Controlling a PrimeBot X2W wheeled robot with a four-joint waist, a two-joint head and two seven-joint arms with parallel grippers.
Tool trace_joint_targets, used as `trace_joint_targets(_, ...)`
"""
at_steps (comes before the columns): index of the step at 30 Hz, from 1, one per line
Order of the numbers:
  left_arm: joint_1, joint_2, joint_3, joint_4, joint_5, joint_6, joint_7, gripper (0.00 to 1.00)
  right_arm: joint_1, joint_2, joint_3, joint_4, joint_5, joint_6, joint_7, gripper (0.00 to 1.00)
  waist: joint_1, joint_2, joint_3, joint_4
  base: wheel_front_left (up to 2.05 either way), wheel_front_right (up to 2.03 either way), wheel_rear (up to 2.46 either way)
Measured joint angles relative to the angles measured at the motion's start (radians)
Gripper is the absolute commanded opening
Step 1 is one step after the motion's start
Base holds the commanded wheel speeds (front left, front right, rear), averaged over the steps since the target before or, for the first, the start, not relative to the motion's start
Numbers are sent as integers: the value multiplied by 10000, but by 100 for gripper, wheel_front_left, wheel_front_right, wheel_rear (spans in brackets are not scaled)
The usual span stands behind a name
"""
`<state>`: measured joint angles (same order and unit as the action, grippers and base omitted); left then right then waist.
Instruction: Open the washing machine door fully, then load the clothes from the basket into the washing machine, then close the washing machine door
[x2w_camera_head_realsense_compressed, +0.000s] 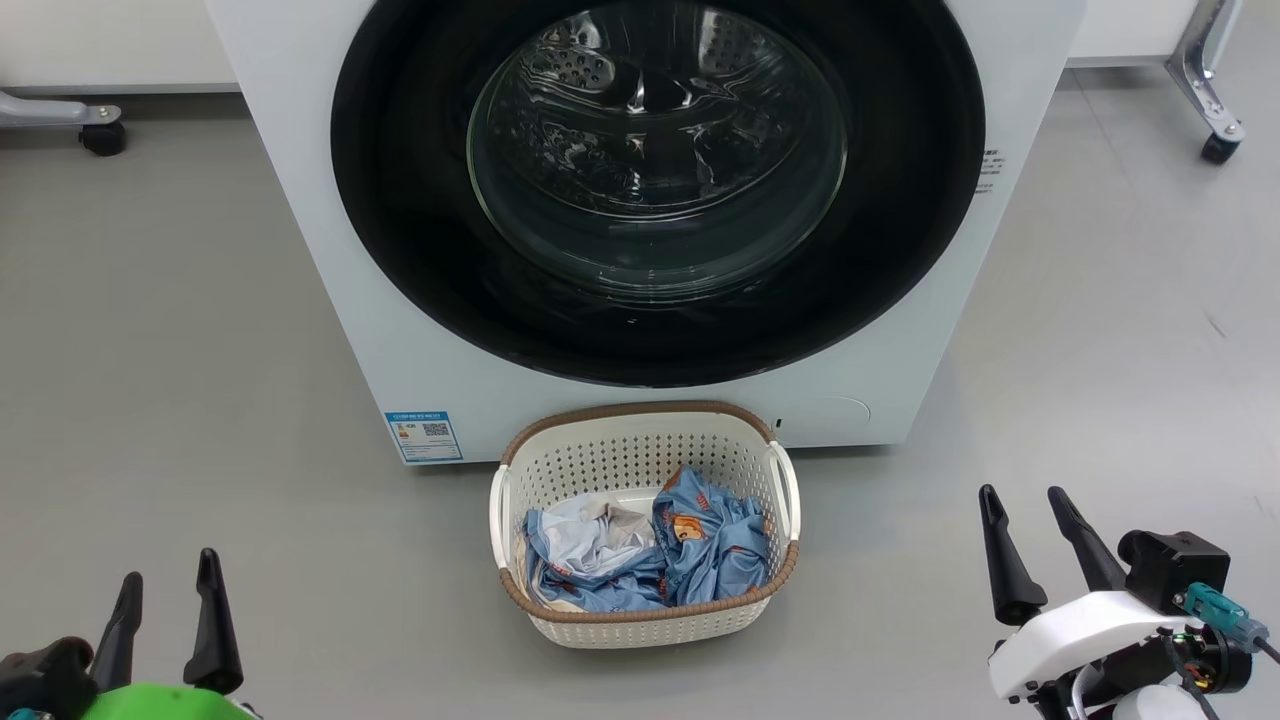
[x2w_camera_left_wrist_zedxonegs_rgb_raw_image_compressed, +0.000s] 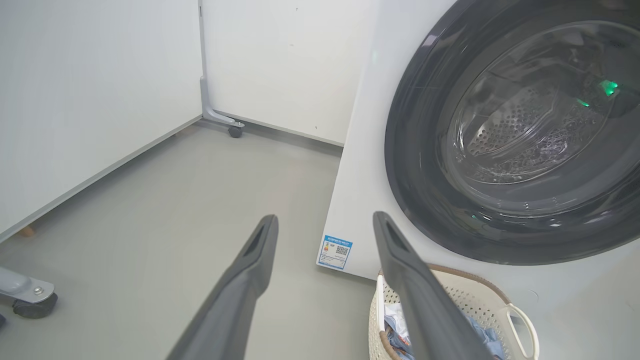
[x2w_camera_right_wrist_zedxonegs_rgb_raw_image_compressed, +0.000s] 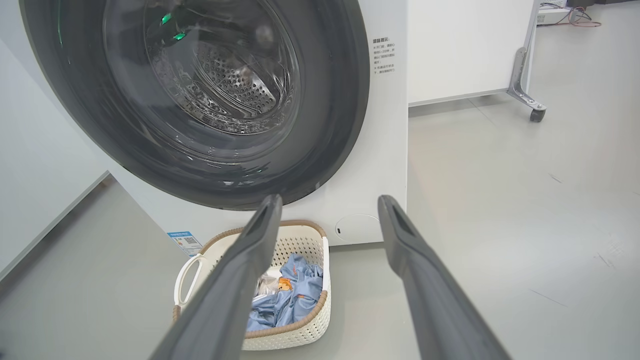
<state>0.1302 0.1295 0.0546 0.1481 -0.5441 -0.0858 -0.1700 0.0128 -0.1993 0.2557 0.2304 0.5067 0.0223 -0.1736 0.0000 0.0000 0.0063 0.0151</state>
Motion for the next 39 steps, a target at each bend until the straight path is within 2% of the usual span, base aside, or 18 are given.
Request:
trace_joint_targets(5, 104, 104, -10, -115, 844, -15, -167, 100, 12, -111, -29, -104, -658, -176, -109, 100, 0, 0, 67, -76, 0, 0, 0)
trace_joint_targets(11, 180, 105, 81, -336, 1722, -15, -336, 100, 306, 123, -562, -378, -823, -430, -278, 100, 0, 0, 100, -90, 0, 0, 0)
trace_joint_targets(27, 588, 128, 464, -709, 4228, -105, -792, 100, 590, -203, -489, -303, -3340, -326, -719, 100, 0, 0, 168, -164, 0, 0, 0)
trace_joint_targets(39, 733, 19, 731, -648, 4291, -119, -792, 100, 589, -167, -713, -359, -3492, -232, -765, 100, 0, 0, 150, -288, 0, 0, 0)
